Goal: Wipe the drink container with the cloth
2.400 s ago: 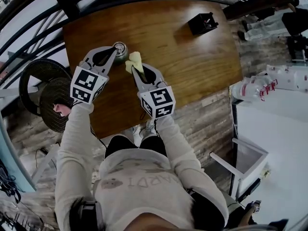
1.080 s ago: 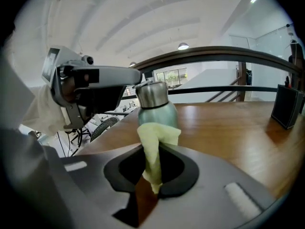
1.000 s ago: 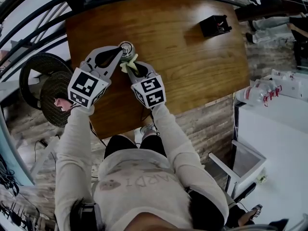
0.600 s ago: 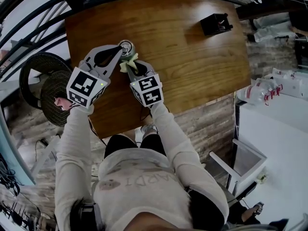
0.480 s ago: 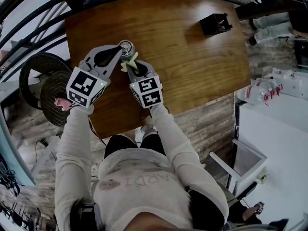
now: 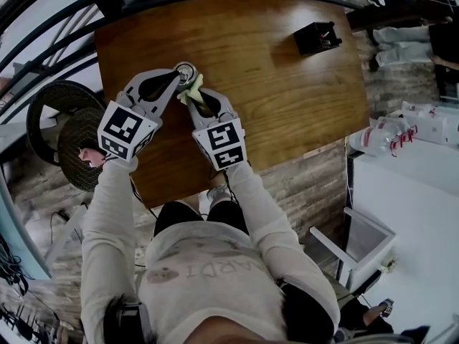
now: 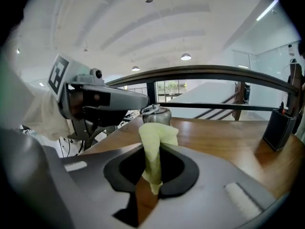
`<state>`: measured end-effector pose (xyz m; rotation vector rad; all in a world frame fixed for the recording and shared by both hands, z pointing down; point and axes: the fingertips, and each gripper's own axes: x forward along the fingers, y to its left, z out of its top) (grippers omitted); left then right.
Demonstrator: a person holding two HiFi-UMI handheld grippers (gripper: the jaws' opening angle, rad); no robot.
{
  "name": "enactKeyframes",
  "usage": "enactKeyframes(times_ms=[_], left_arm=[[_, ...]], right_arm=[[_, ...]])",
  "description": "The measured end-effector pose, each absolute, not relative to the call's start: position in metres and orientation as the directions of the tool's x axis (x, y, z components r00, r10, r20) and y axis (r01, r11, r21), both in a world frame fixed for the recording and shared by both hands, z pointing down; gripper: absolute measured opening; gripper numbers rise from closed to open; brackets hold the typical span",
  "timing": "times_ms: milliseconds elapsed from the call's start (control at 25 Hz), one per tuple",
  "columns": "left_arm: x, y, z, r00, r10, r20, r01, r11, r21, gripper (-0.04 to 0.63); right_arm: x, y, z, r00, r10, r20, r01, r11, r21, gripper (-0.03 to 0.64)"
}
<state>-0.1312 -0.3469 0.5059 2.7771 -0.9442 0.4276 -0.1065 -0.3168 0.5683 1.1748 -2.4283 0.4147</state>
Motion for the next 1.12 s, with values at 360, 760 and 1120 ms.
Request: enactKeyframes(times_ms=[360,760,1120], left_arm=[[-0.13,-0.347,0.504,0.76,-0.564,0.322,-0.614,-0.786,0.073,0.005],[-0.131,-0.348,0.505,0.764,-0.56,0.32,-0.61,-0.789,0.077,0.005],[-0.131,-0.348,0.506,0.765,-0.559,0.318,-0.61,-0.788,0.084,0.005]], right_arm=[[-0.105,-0.32,0.563,-0.588,-0.657,0.471,-0.769,0.635,-0.075,0.063],[-0.102,-0.323,0.567,-0.595,-0.629,0.5,-0.74,0.671,-0.037,0.064],[-0.086,-0.334,0.586,-0.533,-0.636,0.559,-0.761,0.649,0.013,0.064]])
